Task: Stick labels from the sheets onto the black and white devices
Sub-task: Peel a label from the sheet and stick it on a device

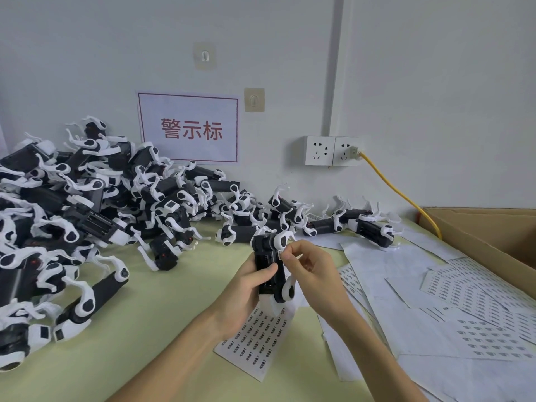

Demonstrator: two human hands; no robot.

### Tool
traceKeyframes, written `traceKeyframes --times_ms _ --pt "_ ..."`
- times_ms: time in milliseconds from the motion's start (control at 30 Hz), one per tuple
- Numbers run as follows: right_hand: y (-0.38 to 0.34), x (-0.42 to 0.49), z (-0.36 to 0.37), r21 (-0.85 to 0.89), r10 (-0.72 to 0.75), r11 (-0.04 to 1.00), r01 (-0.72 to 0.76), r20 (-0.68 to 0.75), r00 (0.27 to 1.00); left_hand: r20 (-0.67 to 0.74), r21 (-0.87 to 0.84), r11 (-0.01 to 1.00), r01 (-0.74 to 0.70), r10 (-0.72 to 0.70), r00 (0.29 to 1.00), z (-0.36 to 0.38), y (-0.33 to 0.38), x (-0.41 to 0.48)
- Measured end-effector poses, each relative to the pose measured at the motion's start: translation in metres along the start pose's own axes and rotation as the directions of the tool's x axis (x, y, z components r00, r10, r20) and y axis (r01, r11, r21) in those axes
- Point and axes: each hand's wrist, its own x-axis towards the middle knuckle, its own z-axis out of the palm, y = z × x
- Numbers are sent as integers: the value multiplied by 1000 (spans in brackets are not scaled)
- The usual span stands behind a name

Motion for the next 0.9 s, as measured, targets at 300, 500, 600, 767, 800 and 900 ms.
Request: traceKeyframes --times_ms 300,500,600,767,800,900 --pt "5 0 3 -50 -16 999 14 -42 999 37 5 998 -61 61 997 2 2 -3" --pt "6 0 3 -59 -16 998 13 -51 999 38 33 996 -81 80 996 3 1 -2" --pt "6 1 3 -64 -11 998 8 -51 999 36 37 996 -80 78 996 3 1 -2" --pt "6 1 3 -56 -2 998 -1 -47 999 31 31 997 -72 71 997 3 0 -2" --pt "6 1 3 -55 0 998 -3 -47 999 26 28 997 -71 71 997 3 -1 -2" --pt "6 1 3 -55 3 998 -6 -49 999 24 30 997 -74 74 997 3 -1 -2"
